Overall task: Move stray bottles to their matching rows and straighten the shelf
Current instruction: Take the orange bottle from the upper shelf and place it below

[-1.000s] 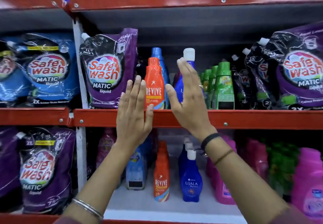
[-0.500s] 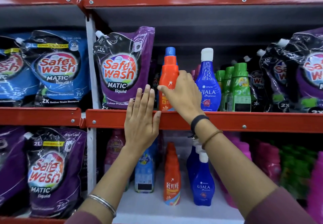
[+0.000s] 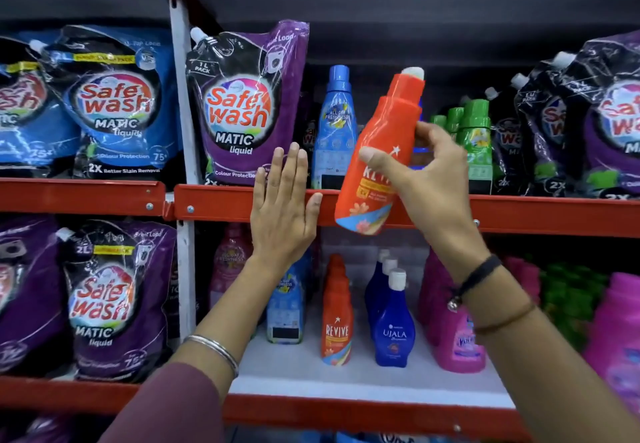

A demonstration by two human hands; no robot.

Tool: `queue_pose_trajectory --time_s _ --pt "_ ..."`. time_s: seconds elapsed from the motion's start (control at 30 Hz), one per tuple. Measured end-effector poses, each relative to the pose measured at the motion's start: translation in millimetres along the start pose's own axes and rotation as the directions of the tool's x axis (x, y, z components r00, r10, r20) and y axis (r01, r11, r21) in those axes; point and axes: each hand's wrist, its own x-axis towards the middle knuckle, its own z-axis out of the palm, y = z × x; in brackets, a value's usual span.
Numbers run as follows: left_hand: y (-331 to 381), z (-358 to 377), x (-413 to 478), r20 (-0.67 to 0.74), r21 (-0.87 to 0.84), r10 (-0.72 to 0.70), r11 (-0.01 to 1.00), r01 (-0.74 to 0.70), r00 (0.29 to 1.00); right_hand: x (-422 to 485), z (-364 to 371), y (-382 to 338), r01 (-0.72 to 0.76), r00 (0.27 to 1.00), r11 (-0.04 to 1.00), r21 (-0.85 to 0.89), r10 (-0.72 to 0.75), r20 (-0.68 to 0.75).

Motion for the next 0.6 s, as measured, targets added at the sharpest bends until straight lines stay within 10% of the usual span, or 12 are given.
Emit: queue_pose_trajectory --time_s 0.6 --pt "20.3 10.5 -8.5 -0.072 0.013 0.031 0.999 -0.030 0.997 -144.4 18.4 165.0 -0.279 0.868 0.922 -0.267 0.362 0.341"
